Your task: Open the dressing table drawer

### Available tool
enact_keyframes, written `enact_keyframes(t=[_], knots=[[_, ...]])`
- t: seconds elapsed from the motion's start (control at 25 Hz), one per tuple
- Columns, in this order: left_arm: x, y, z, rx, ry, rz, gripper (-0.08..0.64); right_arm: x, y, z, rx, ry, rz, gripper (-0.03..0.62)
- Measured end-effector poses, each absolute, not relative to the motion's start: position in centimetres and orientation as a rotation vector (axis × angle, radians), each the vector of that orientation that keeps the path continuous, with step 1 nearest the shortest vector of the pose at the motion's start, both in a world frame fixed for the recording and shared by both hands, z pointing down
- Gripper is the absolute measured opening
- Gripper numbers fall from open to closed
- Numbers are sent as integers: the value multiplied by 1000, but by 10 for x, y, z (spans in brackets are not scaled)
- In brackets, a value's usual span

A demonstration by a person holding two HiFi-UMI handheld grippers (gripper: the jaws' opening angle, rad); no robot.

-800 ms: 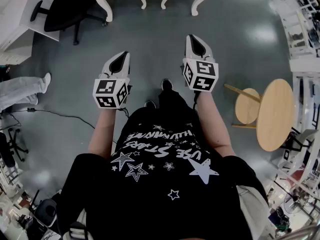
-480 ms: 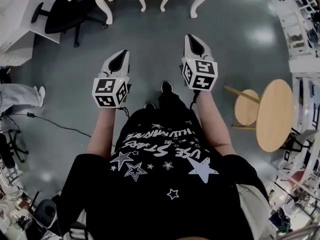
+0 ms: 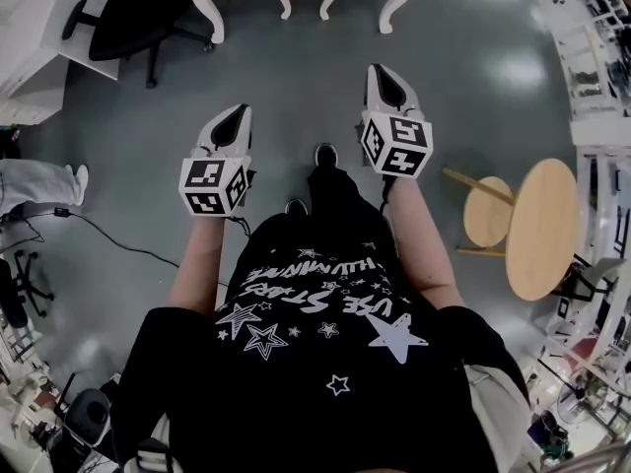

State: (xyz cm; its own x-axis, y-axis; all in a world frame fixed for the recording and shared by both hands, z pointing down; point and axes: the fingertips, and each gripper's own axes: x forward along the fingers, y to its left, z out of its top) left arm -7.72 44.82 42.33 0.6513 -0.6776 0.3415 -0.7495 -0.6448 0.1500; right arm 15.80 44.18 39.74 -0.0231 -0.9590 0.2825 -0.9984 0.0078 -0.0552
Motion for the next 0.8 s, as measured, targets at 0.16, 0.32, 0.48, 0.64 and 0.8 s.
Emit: enact_keyframes(t=[0.16, 0.32, 0.48, 0.64, 0.8], knots=[[-69, 432, 425, 2595, -1144, 380, 0, 157, 422, 406, 2008, -2141, 392, 166], [-60, 399, 432, 2585, -1166, 386, 0, 164, 384, 422, 1996, -2157, 444, 223], [-48, 345, 443, 2560, -1200, 407, 0, 179, 321, 439, 1974, -2186, 479, 247], [-29, 273, 444, 2534, -1237, 404, 0, 203, 247, 440, 1963, -2212, 493, 247], [-7, 201, 428, 2541, -1287, 405, 0, 220, 173, 430, 1919, -2261, 490, 236]])
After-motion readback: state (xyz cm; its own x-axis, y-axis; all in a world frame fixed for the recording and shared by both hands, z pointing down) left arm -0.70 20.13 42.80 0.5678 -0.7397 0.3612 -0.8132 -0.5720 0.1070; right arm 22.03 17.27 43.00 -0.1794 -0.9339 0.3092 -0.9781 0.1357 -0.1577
